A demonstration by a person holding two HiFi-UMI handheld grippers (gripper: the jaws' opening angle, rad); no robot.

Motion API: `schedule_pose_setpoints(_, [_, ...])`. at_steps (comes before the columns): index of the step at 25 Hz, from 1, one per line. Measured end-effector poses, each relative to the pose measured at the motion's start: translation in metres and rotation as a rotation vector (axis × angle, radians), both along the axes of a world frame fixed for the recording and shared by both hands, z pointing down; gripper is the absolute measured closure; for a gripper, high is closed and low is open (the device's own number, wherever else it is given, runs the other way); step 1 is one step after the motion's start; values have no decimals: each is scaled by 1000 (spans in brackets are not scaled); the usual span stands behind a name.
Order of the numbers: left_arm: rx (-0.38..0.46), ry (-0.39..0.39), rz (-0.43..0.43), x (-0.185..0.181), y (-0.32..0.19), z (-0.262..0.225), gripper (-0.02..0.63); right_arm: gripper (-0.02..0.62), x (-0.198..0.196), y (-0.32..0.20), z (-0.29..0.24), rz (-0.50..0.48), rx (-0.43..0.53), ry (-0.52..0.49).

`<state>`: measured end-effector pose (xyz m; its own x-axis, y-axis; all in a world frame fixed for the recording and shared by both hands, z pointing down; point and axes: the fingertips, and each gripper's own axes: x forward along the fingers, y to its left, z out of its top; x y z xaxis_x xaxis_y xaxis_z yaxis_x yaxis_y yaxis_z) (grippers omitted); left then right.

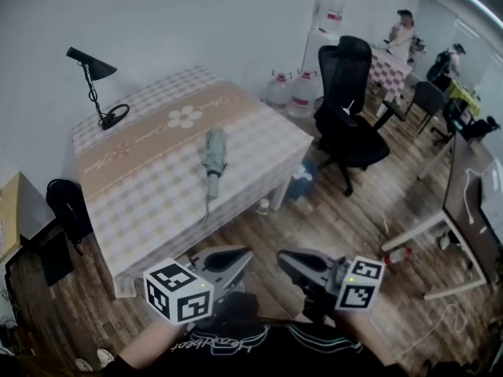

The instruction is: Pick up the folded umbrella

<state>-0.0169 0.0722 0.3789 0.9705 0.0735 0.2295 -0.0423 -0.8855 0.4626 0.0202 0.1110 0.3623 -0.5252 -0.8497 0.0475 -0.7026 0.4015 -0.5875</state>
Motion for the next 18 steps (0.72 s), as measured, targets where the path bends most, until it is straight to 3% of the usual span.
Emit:
schedule_pose_setpoints(4, [-22,-17,-14,12,-40,0,607,583,18,-40,0,8,-18,-12])
schedule_pose_setpoints(12, [-52,-76,-96,74,-114,29,607,583,89,-112,28,-46,-40,-48])
schedule_pose_setpoints(18, [-64,-104,-149,86,-179,35,607,583,100,-189,28,-109,-32,-76])
